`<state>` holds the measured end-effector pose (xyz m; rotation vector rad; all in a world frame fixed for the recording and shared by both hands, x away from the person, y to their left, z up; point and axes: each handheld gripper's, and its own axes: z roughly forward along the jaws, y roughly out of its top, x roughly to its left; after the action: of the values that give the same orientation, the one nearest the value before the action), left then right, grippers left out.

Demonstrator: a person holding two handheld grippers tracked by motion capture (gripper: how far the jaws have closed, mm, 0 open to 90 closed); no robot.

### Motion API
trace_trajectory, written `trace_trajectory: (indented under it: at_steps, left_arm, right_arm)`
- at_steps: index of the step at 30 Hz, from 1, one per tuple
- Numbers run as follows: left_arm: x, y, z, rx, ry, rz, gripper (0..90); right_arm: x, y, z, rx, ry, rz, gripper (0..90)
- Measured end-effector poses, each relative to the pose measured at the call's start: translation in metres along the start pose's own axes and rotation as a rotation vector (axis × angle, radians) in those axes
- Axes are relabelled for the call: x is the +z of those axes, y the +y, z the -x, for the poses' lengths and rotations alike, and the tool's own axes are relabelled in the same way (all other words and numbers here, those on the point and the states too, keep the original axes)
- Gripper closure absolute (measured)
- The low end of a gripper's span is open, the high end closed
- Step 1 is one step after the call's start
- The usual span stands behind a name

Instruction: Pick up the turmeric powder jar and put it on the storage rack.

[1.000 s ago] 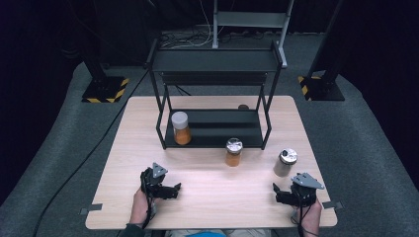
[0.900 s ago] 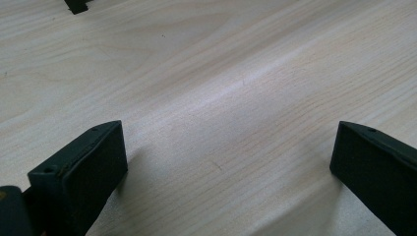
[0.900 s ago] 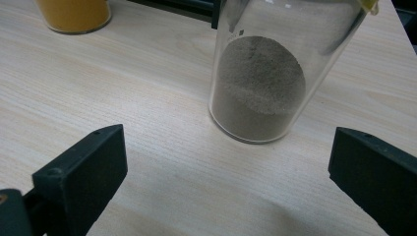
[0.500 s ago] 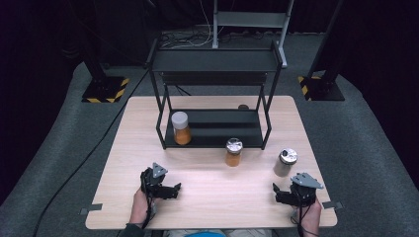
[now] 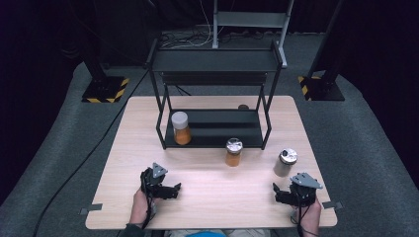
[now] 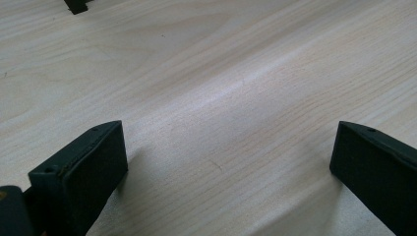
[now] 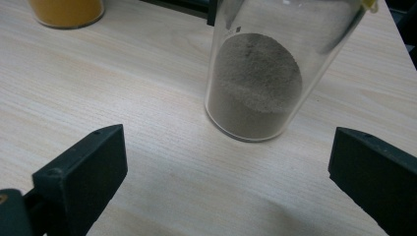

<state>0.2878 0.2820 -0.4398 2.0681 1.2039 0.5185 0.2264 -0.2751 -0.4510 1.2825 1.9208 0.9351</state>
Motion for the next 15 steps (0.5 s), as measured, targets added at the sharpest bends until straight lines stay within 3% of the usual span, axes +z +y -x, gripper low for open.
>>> trace_trajectory:
  at_steps: [15]
  left_arm:
    - [0.0000, 0.0002, -0.0006, -0.002, -0.002, -0.002, 0.3]
  right_arm:
    - [0.0031, 0.0067, -0.0048, -0.033, -0.007, -0.039, 0.1]
